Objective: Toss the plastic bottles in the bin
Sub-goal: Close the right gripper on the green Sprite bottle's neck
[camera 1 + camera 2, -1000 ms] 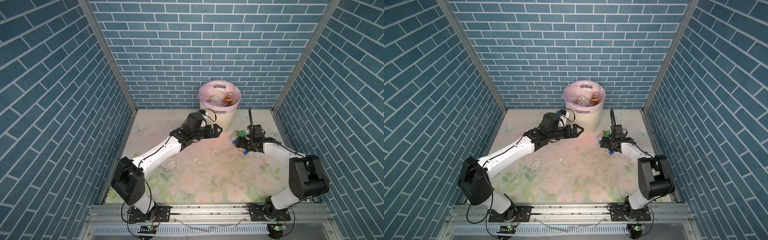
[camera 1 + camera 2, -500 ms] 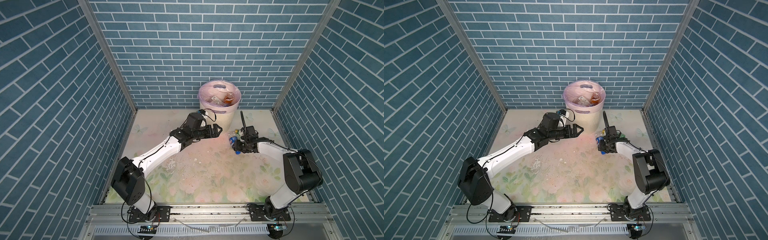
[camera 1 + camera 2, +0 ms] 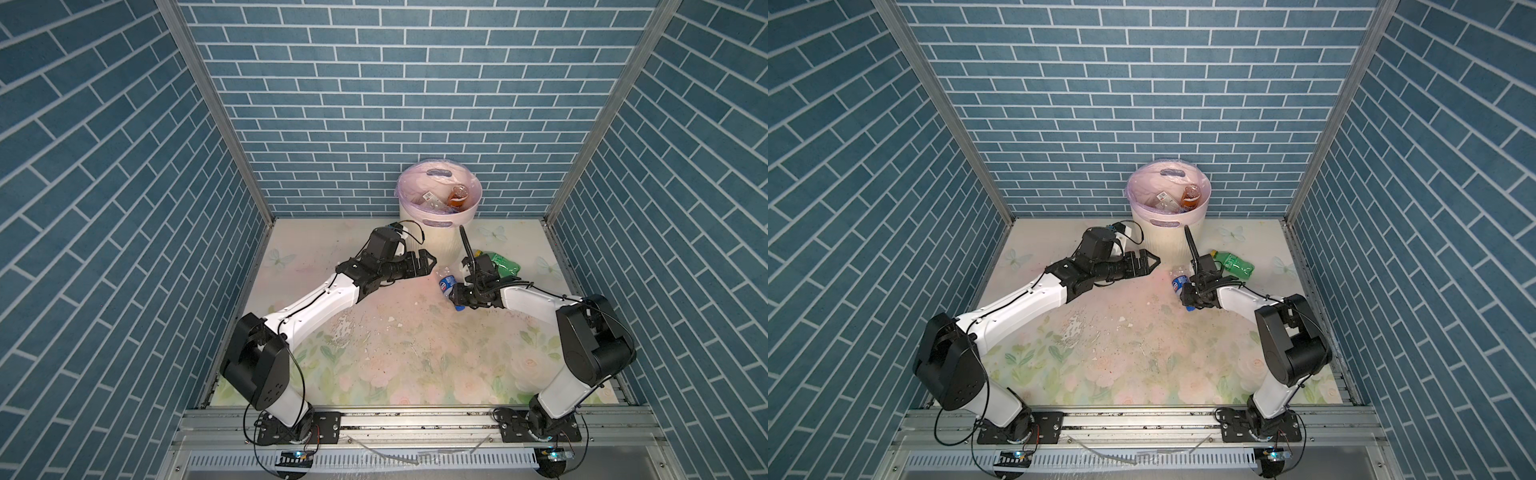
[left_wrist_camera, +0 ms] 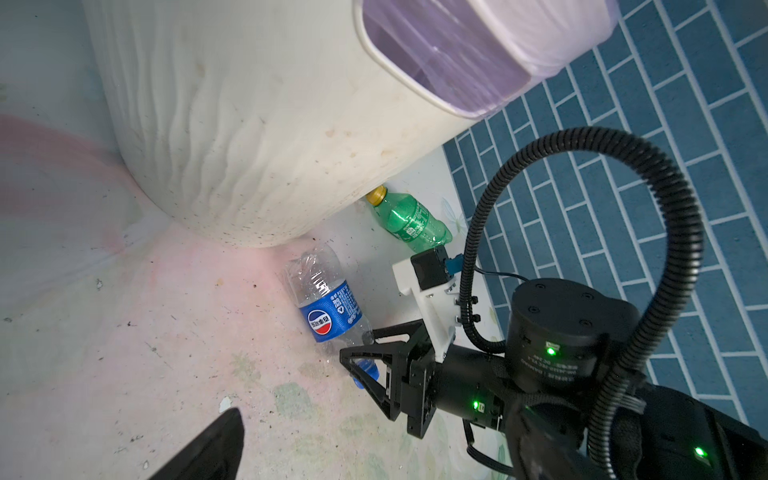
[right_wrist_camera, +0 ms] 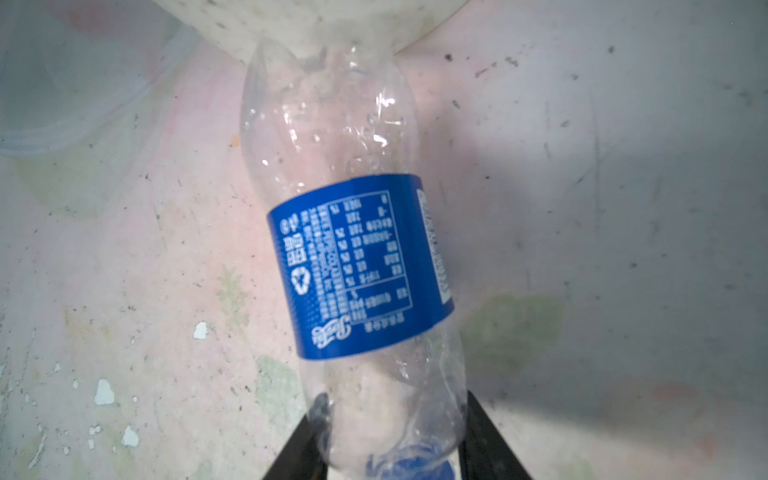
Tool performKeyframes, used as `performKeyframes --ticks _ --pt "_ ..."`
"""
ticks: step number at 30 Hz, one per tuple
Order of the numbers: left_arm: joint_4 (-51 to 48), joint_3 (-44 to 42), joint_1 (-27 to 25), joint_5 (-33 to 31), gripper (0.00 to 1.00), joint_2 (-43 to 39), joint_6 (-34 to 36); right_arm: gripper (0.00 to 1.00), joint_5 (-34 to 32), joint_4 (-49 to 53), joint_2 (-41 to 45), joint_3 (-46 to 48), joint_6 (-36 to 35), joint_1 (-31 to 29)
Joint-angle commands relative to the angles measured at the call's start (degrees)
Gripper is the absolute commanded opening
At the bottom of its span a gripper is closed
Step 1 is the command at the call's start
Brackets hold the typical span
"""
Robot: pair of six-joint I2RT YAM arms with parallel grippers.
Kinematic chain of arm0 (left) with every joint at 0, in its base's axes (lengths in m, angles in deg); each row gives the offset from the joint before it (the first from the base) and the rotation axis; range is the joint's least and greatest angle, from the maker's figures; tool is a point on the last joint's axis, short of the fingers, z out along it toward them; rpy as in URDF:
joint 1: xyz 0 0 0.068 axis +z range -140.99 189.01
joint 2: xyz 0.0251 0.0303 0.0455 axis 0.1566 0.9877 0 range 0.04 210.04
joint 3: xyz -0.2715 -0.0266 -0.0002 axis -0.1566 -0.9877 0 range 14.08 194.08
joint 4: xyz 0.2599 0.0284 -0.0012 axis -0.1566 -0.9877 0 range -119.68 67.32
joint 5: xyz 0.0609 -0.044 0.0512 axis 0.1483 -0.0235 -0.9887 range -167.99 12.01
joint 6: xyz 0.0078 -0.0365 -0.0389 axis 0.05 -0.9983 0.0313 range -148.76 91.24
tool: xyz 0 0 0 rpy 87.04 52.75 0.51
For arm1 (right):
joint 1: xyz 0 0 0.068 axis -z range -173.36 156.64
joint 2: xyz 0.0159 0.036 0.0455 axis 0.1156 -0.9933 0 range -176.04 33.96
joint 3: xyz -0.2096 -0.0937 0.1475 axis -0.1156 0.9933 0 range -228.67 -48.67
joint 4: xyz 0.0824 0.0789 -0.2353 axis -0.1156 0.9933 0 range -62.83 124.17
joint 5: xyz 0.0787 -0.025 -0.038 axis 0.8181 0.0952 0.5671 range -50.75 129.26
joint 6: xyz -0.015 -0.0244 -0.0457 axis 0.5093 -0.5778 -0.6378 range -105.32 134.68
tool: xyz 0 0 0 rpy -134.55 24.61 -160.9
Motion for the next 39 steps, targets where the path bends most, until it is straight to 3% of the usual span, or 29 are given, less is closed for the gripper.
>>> performKeyframes --ticks 1,5,9,15,19,23,30,39 --pt "0.96 -1.05 0.71 0.17 0.99 -2.43 -0.32 0.42 1.44 -0.28 -0.88 -2.96 1.57 -0.99" --pt "1.02 -1.46 1.12 0.25 0.99 -2.67 -0.51 0.67 1.34 2.08 0.95 -4.06 0.41 -0.95" --pt "1.07 -1.72 1.27 0.38 0.99 -2.6 -0.6 0.83 -3.05 7.4 7.06 -4.97 -2.28 0.39" --pt "1.93 -1.59 1.54 1.02 0.99 -1.7 -0.68 0.96 -7.12 11.08 13.67 -8.49 -1.32 14.17" --pt "2.71 -1.06 1.49 2.23 0.99 -0.45 -1.35 0.98 -4.39 12.17 4.53 -19.1 -2.39 22.64" --pt "2.21 -1.57 1.54 2.08 0.99 -0.9 -0.95 0.99 -1.41 13.06 -7.28 -31.95 -5.46 27.15" --pt "2.02 -3.45 3.44 2.78 0.99 -1.56 -0.56 0.99 4.86 19.18 -27.5 -54.09 -11.85 29.95" --pt "1.85 -3.69 5.0 3.01 0.99 -0.12 0.28 0.99 9.67 23.44 -37.65 -62.88 -13.98 30.15"
